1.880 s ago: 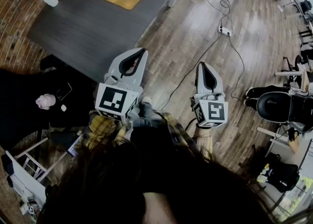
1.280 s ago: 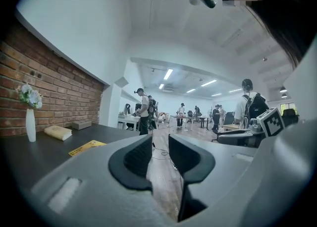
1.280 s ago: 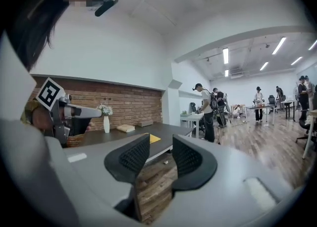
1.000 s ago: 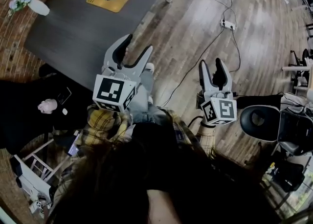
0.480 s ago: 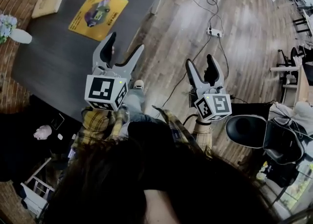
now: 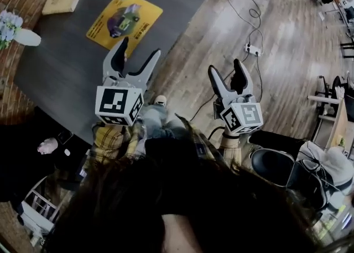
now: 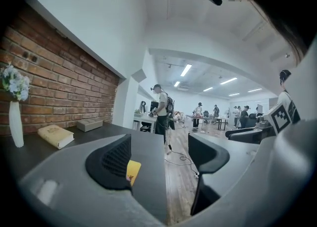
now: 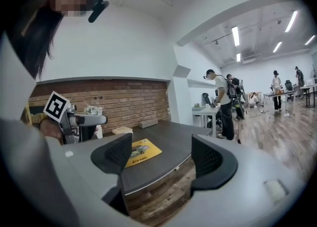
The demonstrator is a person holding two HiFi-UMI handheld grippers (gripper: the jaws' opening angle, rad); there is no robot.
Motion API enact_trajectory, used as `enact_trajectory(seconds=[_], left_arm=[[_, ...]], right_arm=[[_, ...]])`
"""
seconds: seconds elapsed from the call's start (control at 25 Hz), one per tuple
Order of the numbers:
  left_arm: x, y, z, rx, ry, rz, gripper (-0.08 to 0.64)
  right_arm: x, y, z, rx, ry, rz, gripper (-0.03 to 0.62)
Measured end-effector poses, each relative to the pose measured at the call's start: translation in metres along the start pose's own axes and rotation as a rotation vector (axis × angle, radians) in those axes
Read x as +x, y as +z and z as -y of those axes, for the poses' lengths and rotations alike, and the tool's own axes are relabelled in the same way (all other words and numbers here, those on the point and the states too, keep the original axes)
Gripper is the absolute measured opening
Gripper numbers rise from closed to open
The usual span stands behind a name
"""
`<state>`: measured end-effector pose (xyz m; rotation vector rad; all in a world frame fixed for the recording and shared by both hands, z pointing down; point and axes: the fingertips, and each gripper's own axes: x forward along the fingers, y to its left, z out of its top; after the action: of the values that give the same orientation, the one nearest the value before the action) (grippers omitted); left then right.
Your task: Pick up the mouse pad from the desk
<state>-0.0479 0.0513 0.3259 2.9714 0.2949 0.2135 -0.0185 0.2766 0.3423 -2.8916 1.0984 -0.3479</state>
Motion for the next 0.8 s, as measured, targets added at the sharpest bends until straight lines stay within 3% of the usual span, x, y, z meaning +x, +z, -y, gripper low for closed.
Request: enact_trajectory(seconds=[0.4,0.8], left_arm=[[-0.005,0.0,-0.063,-0.071,0.119,0.029,0.356],[-0.01,0.003,-0.127,-0.094,0.34,0.086,0.356]], right_arm=[[0.069,0.018,-0.024,-0.058,0.108,-0.054,0.354],[0.165,0.037,-0.031,-0.131,0.287,-0.054,0.353]])
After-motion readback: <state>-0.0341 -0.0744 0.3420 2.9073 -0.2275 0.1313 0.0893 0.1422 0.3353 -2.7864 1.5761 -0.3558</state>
